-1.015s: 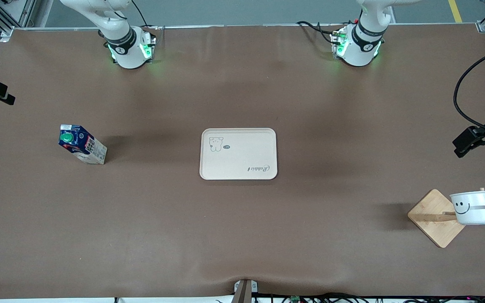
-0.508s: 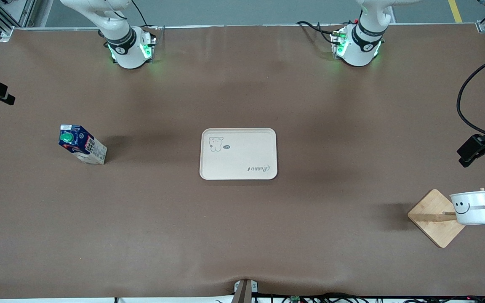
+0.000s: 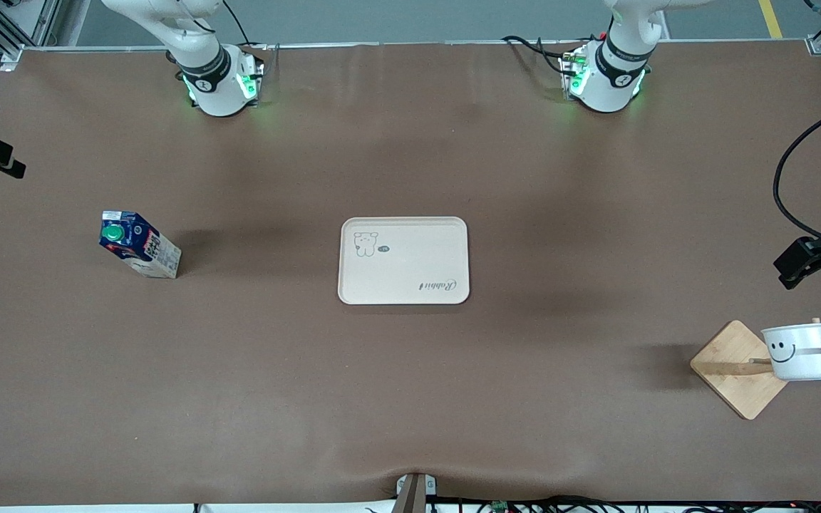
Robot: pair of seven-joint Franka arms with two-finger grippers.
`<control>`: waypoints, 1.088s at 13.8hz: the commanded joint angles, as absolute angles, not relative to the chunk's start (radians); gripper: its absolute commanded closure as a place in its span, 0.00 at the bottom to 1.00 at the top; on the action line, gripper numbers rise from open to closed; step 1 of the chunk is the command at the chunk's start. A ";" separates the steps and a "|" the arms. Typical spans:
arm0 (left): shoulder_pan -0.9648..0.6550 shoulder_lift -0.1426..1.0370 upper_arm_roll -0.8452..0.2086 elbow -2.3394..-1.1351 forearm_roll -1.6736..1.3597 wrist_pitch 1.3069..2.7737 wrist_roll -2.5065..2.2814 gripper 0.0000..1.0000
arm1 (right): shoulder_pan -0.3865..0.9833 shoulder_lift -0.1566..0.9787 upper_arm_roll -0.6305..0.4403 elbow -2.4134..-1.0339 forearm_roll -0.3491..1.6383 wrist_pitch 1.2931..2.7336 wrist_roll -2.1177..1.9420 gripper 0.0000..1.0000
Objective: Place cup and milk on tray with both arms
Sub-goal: 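Reach the right gripper to the milk carton while the left gripper reaches the mug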
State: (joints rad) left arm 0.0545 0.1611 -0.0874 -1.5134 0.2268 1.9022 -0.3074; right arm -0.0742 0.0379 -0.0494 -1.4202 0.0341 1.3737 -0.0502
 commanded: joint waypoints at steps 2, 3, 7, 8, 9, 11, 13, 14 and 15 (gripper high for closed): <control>0.071 0.212 -0.087 -1.526 0.194 1.922 -0.319 0.00 | -0.089 0.099 -0.044 -1.399 0.040 1.368 -0.064 0.00; 0.075 0.210 -0.086 -1.549 0.189 1.960 -0.337 0.00 | -0.090 0.119 -0.046 -1.399 0.035 1.371 -0.064 0.00; 0.132 0.189 -0.091 -1.692 0.153 2.156 -0.461 0.00 | -0.113 0.190 -0.046 -1.401 0.032 1.368 -0.068 0.00; 0.133 0.180 -0.091 -1.727 0.150 2.204 -0.486 0.00 | -0.114 0.192 -0.048 -1.407 0.029 1.368 -0.066 0.00; 0.133 0.175 -0.091 -1.749 0.147 2.233 -0.518 0.00 | -0.114 0.201 -0.048 -1.416 0.028 1.364 -0.066 0.00; 0.133 0.179 -0.091 -1.767 0.147 2.276 -0.575 0.00 | -0.107 0.234 -0.048 -1.439 0.028 1.373 -0.061 0.00; 0.136 0.176 -0.089 -1.813 0.147 2.348 -0.598 0.00 | -0.101 0.290 -0.048 -1.447 0.003 1.413 -0.066 0.00; 0.152 0.175 -0.090 -1.840 0.147 2.399 -0.598 0.00 | -0.100 0.314 -0.046 -1.460 -0.033 1.433 -0.067 0.00; 0.166 0.175 -0.091 -1.861 0.147 2.439 -0.598 0.00 | -0.101 0.316 -0.046 -1.495 -0.047 1.468 -0.069 0.00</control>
State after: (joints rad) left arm 0.1368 0.2143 -0.0864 -1.7821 0.1600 2.3609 -0.5922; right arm -0.1005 0.2864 -0.0507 -1.4672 -0.0041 1.4278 -0.0537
